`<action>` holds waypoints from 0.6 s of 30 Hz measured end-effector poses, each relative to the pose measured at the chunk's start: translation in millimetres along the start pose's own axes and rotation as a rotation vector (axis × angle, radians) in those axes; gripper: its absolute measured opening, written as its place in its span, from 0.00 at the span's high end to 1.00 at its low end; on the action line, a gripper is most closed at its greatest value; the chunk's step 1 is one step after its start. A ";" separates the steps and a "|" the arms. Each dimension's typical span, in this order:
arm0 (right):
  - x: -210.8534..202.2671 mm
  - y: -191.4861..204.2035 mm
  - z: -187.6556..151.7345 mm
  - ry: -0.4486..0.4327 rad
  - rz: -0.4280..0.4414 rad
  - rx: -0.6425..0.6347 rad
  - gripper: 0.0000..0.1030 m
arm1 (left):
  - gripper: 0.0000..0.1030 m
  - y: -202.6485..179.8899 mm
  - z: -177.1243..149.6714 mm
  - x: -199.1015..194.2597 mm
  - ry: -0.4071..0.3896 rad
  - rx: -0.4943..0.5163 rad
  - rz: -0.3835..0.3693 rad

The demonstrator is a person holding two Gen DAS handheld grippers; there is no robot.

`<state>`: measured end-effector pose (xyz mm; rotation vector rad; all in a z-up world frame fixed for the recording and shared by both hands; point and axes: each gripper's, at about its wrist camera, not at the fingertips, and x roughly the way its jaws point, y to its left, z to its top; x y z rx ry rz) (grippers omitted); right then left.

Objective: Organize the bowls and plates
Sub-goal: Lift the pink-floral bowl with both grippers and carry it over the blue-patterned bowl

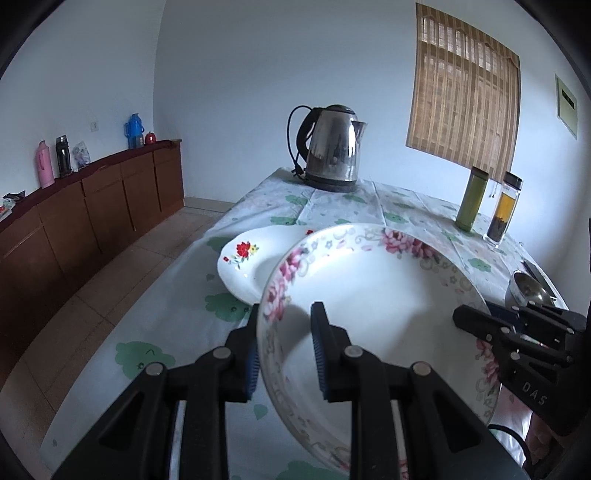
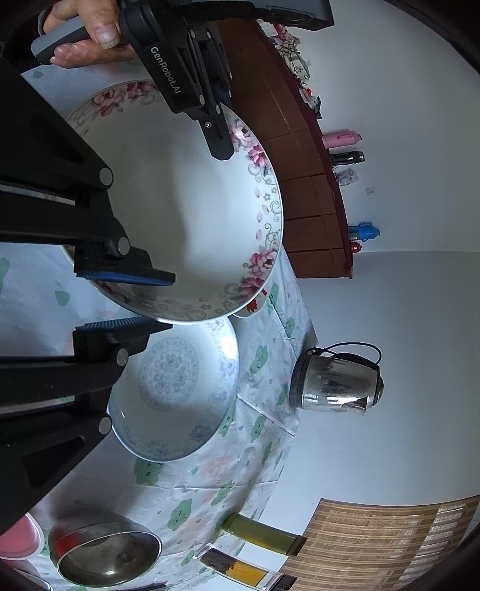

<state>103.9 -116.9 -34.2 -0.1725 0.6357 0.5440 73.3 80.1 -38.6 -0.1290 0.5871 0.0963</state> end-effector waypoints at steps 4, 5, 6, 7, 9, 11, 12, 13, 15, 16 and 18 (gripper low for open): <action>-0.3 -0.7 6.7 -0.013 -0.001 0.003 0.83 | 0.79 -0.8 9.0 -0.1 -0.015 0.009 0.008; -0.9 -0.8 8.8 -0.020 -0.002 0.005 0.83 | 0.79 -1.1 11.8 -0.3 -0.020 0.011 0.009; -1.4 -1.2 11.0 -0.025 -0.003 0.007 0.83 | 0.79 -1.6 14.5 -0.4 -0.026 0.014 0.009; -1.9 -1.9 12.8 -0.030 -0.006 0.008 0.83 | 0.79 -2.4 17.0 -0.7 -0.031 0.016 0.010; -3.5 -3.0 16.3 -0.042 -0.012 0.012 0.83 | 0.79 -3.9 22.0 -1.4 -0.043 0.020 0.009; -4.7 -4.1 19.5 -0.052 -0.018 0.015 0.83 | 0.79 -5.5 26.8 -1.2 -0.056 0.022 0.007; -5.0 -4.8 20.5 -0.057 -0.022 0.016 0.83 | 0.79 -6.6 29.1 0.5 -0.056 0.025 0.007; -4.9 -5.7 21.5 -0.061 -0.027 0.016 0.83 | 0.79 -7.5 30.4 1.9 -0.054 0.026 0.004; -4.3 -8.2 22.8 -0.063 -0.032 0.026 0.83 | 0.79 -9.3 33.6 4.1 -0.056 0.029 -0.002; -3.8 -9.4 23.0 -0.064 -0.033 0.031 0.83 | 0.79 -11.0 34.3 5.1 -0.056 0.033 -0.002; -2.2 -12.6 22.9 -0.064 -0.040 0.040 0.83 | 0.79 -13.3 37.3 8.5 -0.058 0.036 -0.006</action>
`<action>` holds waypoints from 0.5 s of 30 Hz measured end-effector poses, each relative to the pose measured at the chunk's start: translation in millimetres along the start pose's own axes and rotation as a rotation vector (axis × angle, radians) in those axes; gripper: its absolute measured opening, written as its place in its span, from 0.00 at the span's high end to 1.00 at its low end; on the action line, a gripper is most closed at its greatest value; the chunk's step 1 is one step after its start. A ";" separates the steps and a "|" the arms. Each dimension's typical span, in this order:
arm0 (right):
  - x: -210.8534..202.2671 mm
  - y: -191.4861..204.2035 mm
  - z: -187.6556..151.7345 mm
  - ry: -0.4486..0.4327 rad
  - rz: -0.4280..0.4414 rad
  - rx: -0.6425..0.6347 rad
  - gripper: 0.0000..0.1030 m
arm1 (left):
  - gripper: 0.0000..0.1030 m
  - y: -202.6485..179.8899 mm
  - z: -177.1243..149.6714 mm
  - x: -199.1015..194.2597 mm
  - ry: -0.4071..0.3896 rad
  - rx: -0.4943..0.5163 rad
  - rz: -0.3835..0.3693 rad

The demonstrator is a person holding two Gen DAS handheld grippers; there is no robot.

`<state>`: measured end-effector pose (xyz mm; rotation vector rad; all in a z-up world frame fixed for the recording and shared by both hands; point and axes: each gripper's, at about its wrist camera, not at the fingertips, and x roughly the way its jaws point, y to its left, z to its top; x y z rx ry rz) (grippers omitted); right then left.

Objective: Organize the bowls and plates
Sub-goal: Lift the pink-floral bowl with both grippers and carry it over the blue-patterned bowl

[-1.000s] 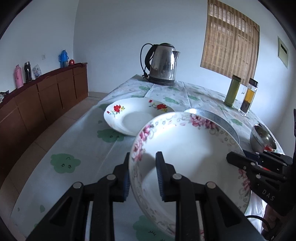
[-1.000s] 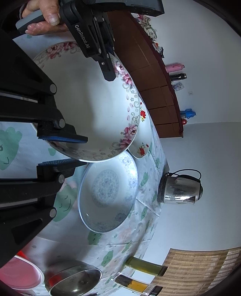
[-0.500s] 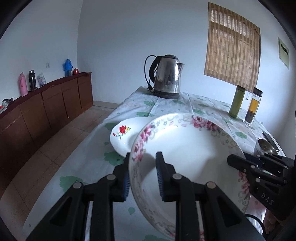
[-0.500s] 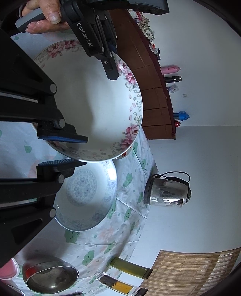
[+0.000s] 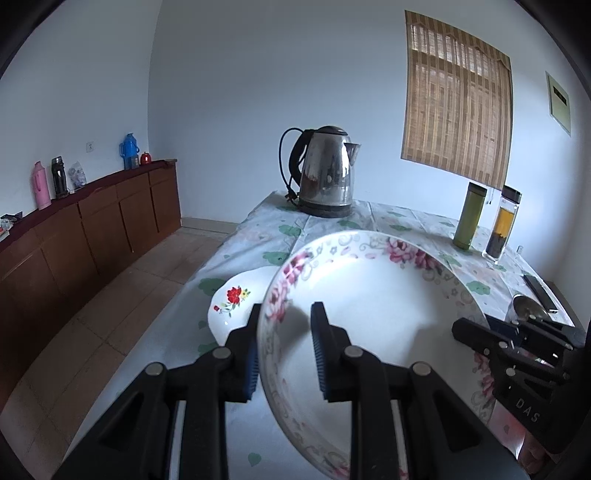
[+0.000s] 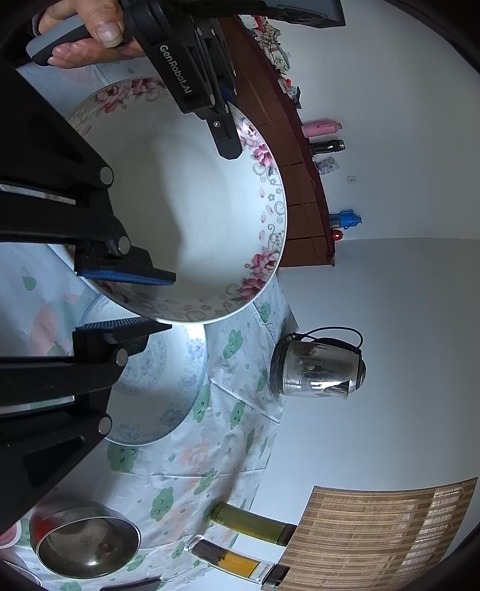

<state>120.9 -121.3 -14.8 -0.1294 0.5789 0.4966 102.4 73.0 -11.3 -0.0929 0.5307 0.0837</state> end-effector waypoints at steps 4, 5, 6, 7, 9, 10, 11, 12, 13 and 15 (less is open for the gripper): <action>3.2 -6.6 0.9 -0.003 -0.015 0.014 0.83 | 0.79 -3.7 5.7 7.8 0.000 0.004 -0.014; 3.5 -7.7 1.3 -0.006 -0.020 0.015 0.83 | 0.79 -5.0 7.0 9.6 -0.001 0.006 -0.020; 3.8 -8.8 1.3 -0.008 -0.027 0.017 0.82 | 0.79 -6.2 7.4 10.6 -0.003 0.007 -0.023; 4.3 -10.3 1.5 -0.009 -0.031 0.023 0.82 | 0.79 -7.6 8.1 11.8 -0.003 0.010 -0.023; 5.9 -13.5 2.2 -0.008 -0.035 0.032 0.82 | 0.79 -9.8 10.0 15.0 -0.003 0.013 -0.029; 6.7 -15.2 2.5 -0.008 -0.039 0.036 0.82 | 0.79 -10.6 10.5 16.5 -0.003 0.014 -0.030; 7.6 -17.2 2.9 -0.008 -0.042 0.040 0.82 | 0.79 -11.7 11.2 18.2 -0.001 0.015 -0.031; 8.1 -18.6 3.0 -0.008 -0.046 0.043 0.82 | 0.79 -12.6 11.9 19.7 0.000 0.014 -0.034; 8.5 -19.8 3.1 -0.009 -0.052 0.045 0.82 | 0.79 -14.0 13.0 21.2 0.000 0.013 -0.037; 9.1 -22.1 3.4 -0.011 -0.060 0.051 0.82 | 0.79 -15.0 14.8 23.0 -0.001 0.014 -0.040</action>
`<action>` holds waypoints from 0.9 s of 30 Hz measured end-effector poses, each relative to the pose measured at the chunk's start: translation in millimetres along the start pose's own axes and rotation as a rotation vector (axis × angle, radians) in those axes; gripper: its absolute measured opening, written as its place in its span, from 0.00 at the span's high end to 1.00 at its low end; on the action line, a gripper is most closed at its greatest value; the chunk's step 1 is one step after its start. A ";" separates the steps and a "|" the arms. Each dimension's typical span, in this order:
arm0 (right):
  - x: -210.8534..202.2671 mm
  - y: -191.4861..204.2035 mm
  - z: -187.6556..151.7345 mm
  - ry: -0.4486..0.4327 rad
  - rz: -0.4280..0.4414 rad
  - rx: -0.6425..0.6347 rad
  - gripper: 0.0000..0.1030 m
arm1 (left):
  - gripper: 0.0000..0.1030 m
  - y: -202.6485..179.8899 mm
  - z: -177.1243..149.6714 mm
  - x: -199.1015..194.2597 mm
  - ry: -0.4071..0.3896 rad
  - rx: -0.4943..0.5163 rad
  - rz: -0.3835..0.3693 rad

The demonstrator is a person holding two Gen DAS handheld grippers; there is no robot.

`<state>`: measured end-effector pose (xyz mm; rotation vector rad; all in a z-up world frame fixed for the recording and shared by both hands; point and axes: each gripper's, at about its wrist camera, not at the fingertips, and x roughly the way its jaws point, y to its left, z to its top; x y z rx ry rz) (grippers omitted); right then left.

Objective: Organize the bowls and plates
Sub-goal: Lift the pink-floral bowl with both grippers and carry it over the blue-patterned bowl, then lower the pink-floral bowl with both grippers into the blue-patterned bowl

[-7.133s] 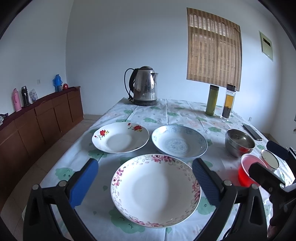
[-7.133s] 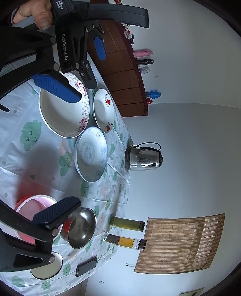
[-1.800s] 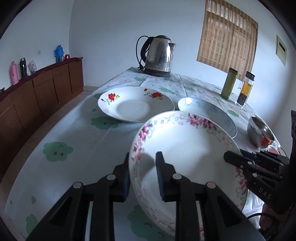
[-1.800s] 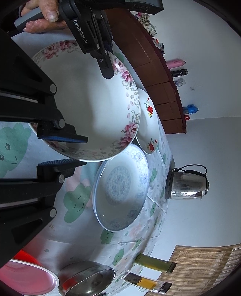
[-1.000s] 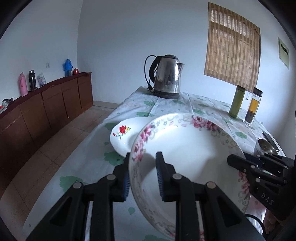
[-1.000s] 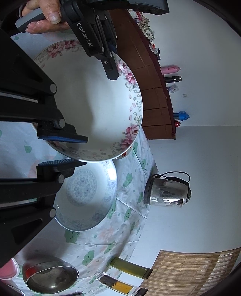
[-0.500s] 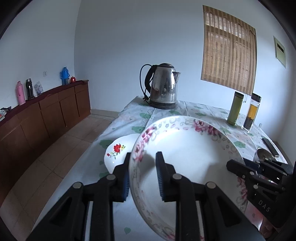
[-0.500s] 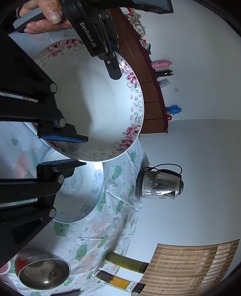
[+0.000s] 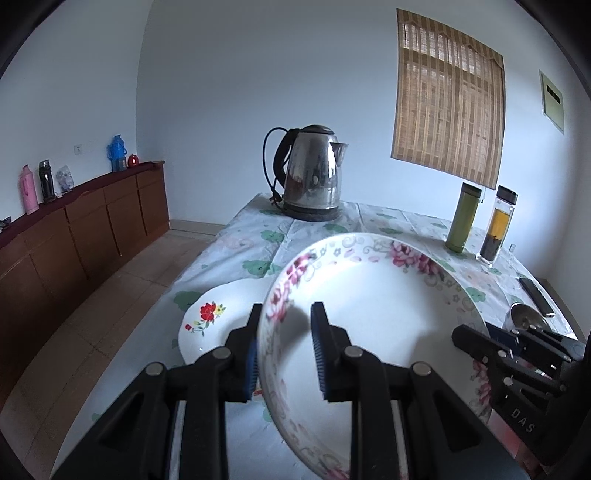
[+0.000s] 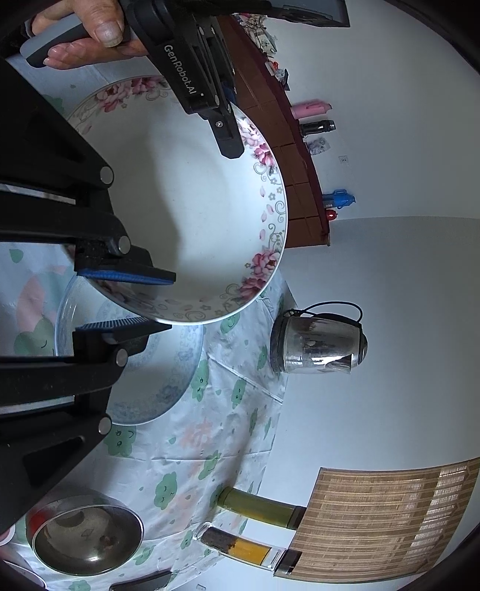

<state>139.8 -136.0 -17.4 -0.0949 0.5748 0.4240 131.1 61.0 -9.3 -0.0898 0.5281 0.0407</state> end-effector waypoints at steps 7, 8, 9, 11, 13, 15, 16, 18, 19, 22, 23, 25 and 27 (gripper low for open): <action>4.1 -8.9 1.1 -0.004 -0.021 0.024 0.82 | 0.79 -6.9 5.8 5.8 -0.008 0.007 -0.014; 4.9 -10.1 1.2 -0.004 -0.024 0.026 0.82 | 0.79 -7.8 6.0 6.7 -0.009 0.007 -0.016; 5.4 -11.0 1.2 -0.005 -0.028 0.028 0.82 | 0.79 -8.6 6.4 8.0 -0.009 0.009 -0.016; 6.1 -12.3 1.1 -0.007 -0.035 0.031 0.82 | 0.79 -9.0 7.2 10.2 -0.010 0.009 -0.019; 7.4 -13.9 0.7 -0.010 -0.043 0.033 0.82 | 0.79 -10.2 8.0 13.0 -0.008 0.008 -0.024; 7.9 -15.3 0.3 -0.014 -0.054 0.036 0.82 | 0.79 -13.3 9.3 15.2 -0.013 0.012 -0.029; 8.3 -16.5 0.1 -0.014 -0.059 0.039 0.82 | 0.79 -15.3 9.7 16.4 -0.013 0.018 -0.030; 9.0 -19.9 0.0 -0.014 -0.068 0.048 0.82 | 0.79 -18.8 10.2 18.8 -0.013 0.026 -0.033; 9.5 -21.6 0.0 -0.015 -0.072 0.053 0.82 | 0.79 -20.6 10.4 20.8 -0.012 0.031 -0.033; 11.0 -25.0 -0.2 -0.019 -0.090 0.060 0.82 | 0.79 -23.8 13.1 27.7 -0.005 0.035 -0.035; 12.0 -25.6 -0.4 -0.020 -0.098 0.061 0.82 | 0.79 -24.9 13.7 29.5 -0.003 0.035 -0.037; 14.1 -26.0 -1.6 -0.017 -0.109 0.064 0.82 | 0.79 -27.3 14.4 32.7 -0.001 0.039 -0.037; 16.2 -28.7 -3.0 -0.011 -0.113 0.073 0.82 | 0.79 -29.4 14.1 35.3 0.002 0.041 -0.041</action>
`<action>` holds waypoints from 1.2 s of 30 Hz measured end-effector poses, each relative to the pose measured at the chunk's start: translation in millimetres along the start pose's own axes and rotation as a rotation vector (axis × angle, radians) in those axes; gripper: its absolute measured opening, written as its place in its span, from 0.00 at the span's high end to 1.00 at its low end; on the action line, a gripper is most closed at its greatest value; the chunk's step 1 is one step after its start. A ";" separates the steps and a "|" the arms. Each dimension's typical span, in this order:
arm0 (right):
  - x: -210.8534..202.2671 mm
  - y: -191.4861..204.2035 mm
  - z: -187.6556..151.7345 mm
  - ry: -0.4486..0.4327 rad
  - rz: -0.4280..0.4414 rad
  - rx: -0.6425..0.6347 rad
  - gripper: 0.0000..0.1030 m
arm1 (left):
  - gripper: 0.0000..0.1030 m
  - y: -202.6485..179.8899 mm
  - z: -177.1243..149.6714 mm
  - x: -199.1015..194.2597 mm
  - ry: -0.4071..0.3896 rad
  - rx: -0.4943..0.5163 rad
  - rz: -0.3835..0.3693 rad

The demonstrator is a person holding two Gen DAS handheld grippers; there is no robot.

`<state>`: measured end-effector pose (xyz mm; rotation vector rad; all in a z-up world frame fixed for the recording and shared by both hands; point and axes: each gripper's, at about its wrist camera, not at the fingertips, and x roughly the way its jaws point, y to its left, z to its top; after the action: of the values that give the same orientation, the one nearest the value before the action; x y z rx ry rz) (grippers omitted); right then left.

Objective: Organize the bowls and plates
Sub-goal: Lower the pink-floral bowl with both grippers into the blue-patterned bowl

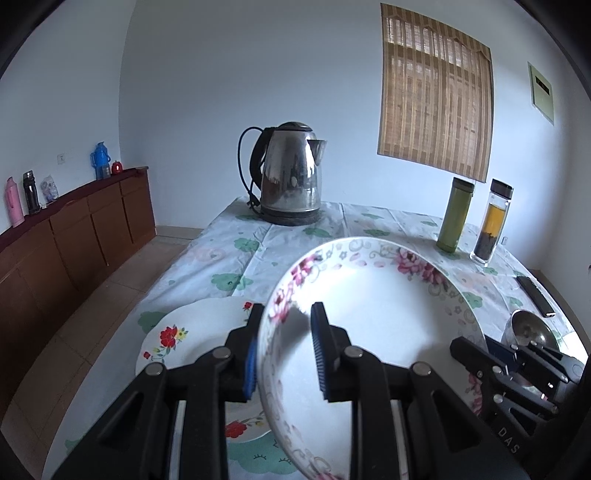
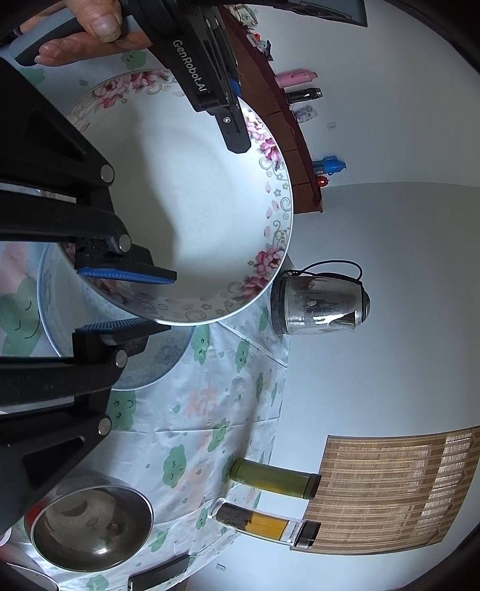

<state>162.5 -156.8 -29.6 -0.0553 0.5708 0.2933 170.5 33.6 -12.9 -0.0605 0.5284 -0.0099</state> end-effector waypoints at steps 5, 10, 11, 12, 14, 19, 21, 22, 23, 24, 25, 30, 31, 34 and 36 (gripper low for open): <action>1.7 -4.7 -1.1 0.004 -0.027 0.015 0.82 | 0.79 -5.1 -0.5 11.8 0.015 0.010 -0.007; 8.2 -10.7 -3.5 0.022 -0.052 0.029 0.82 | 0.79 -10.7 -0.1 25.4 0.029 0.015 -0.019; 9.5 -11.8 -4.0 0.025 -0.057 0.031 0.82 | 0.79 -11.6 -0.1 27.7 0.033 0.016 -0.023; 11.2 -12.5 -4.6 0.029 -0.063 0.033 0.81 | 0.79 -13.0 0.6 30.6 0.038 0.017 -0.027; 13.3 -14.2 -5.1 0.036 -0.076 0.037 0.81 | 0.79 -15.1 1.1 35.4 0.045 0.021 -0.032; 18.4 -19.8 -6.9 0.055 -0.101 0.048 0.81 | 0.79 -22.2 1.3 48.8 0.071 0.034 -0.045; 19.9 -21.4 -7.4 0.063 -0.111 0.054 0.81 | 0.79 -25.0 0.8 53.4 0.078 0.036 -0.051; 20.5 -22.3 -7.9 0.066 -0.115 0.056 0.81 | 0.79 -26.3 0.6 55.3 0.083 0.037 -0.054; 21.2 -23.1 -8.2 0.070 -0.120 0.059 0.81 | 0.79 -26.7 0.4 57.0 0.086 0.038 -0.057; 21.8 -23.5 -8.6 0.073 -0.124 0.061 0.81 | 0.79 -27.4 0.2 58.7 0.089 0.038 -0.059; 22.3 -23.8 -9.0 0.075 -0.128 0.061 0.81 | 0.79 -28.0 0.0 60.3 0.092 0.039 -0.061; 27.4 -26.8 -11.6 0.096 -0.146 0.068 0.81 | 0.79 -30.7 -4.7 70.6 0.119 0.039 -0.078; 28.5 -27.7 -12.5 0.102 -0.150 0.072 0.81 | 0.79 -32.1 -6.0 72.0 0.123 0.043 -0.079; 31.8 -30.2 -14.9 0.118 -0.161 0.081 0.81 | 0.79 -35.3 -9.1 75.6 0.133 0.054 -0.081; 33.5 -31.3 -16.1 0.124 -0.168 0.086 0.81 | 0.79 -36.2 -11.0 77.8 0.138 0.058 -0.082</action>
<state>190.0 -180.2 -62.2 -0.0383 0.6974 0.1017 232.4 -5.1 -59.3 -0.0249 0.6634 -0.1101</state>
